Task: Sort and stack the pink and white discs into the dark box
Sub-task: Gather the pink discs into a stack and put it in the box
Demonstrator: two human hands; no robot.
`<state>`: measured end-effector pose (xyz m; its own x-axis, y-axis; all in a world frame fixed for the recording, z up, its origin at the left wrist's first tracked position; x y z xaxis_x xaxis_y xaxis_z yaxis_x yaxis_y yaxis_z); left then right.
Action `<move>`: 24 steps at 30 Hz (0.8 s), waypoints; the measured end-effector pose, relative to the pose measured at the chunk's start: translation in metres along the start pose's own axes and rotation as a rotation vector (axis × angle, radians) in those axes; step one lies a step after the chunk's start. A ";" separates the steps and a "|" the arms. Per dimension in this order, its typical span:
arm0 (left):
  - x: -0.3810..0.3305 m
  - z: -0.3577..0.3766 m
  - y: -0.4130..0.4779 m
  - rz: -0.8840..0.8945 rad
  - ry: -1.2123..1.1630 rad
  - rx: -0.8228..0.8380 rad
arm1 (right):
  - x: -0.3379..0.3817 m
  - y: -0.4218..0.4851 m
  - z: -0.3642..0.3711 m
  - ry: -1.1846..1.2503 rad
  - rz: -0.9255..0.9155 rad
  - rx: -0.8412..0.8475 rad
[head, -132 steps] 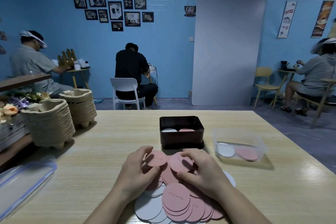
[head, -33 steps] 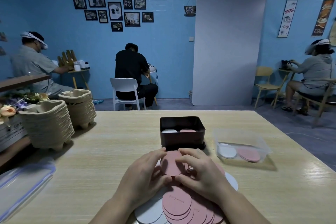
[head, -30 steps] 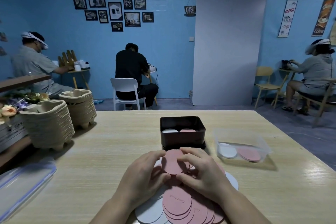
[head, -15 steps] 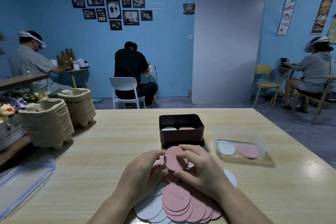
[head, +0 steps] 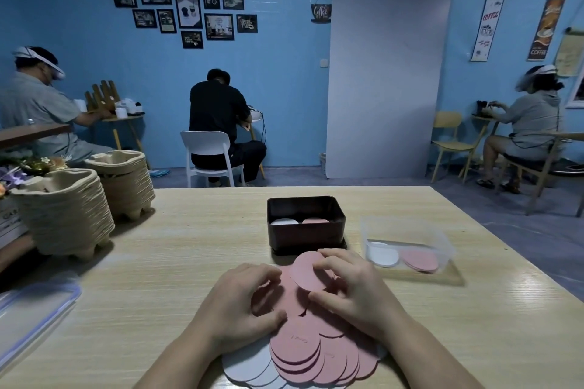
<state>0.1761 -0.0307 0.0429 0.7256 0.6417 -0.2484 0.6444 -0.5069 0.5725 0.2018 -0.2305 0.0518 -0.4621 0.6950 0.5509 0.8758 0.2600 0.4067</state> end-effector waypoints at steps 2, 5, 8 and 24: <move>0.000 0.001 0.000 -0.003 -0.001 0.007 | 0.001 0.000 0.003 0.007 -0.001 0.001; 0.002 0.005 0.000 -0.011 -0.014 0.023 | 0.001 0.000 0.006 -0.007 0.006 0.021; 0.002 0.009 0.000 -0.007 -0.036 0.056 | -0.001 0.000 0.009 -0.016 0.018 0.045; 0.007 -0.003 -0.005 -0.061 0.009 -0.070 | -0.011 0.000 0.007 -0.032 0.083 0.026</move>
<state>0.1766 -0.0222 0.0403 0.6833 0.6752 -0.2779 0.6686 -0.4258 0.6096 0.2075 -0.2335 0.0402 -0.3834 0.7357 0.5583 0.9144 0.2175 0.3414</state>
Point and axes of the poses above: each hand's wrist, its own y-axis towards the middle knuckle, its own z-axis out of the palm, x = y × z, the point moved 9 cm from there along y, towards the middle knuckle, and after that the axes turned 14 degrees about z, right-handed, at the moved point
